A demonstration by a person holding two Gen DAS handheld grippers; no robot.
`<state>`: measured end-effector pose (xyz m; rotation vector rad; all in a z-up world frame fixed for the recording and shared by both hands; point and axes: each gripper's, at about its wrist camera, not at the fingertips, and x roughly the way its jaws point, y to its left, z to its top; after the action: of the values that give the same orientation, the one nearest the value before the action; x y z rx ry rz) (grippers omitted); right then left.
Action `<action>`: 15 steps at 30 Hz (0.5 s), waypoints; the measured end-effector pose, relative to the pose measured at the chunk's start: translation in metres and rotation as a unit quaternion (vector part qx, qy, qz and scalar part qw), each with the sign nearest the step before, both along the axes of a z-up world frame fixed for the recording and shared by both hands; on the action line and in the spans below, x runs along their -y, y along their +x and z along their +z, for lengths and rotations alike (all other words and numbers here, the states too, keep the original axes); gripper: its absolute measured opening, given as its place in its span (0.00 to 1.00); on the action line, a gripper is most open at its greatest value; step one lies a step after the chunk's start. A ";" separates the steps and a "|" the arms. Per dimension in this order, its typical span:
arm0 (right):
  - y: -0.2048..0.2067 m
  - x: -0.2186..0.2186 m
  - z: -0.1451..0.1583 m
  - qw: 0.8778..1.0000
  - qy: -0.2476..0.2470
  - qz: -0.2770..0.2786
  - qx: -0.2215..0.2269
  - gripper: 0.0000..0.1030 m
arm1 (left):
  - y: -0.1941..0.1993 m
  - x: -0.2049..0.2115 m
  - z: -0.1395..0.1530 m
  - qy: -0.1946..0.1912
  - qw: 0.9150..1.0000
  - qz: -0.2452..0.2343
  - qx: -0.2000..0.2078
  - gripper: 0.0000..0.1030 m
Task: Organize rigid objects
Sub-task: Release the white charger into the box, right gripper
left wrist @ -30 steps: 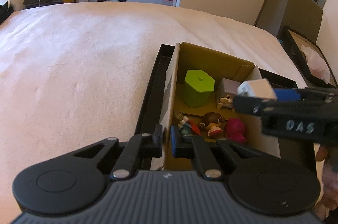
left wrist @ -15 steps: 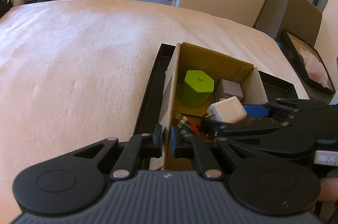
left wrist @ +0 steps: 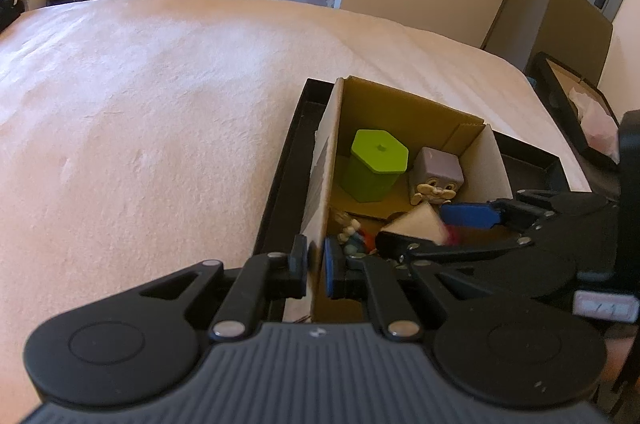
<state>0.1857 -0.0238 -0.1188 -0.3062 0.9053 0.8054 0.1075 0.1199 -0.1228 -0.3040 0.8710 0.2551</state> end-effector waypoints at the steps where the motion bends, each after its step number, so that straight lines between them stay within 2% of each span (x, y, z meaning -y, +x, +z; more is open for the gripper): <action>1: 0.001 0.002 0.002 1.000 0.003 -0.002 -0.001 0.60 | 0.001 0.001 0.000 0.001 1.000 0.000 0.000 0.08; 15: 0.018 0.061 0.048 0.993 0.082 -0.081 -0.027 0.57 | 0.002 -0.004 0.008 -0.015 1.000 0.007 -0.019 0.11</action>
<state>0.2036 -0.0850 -0.0709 -0.0663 0.8971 0.7362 0.1098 0.1243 -0.1151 -0.3338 0.9104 0.2628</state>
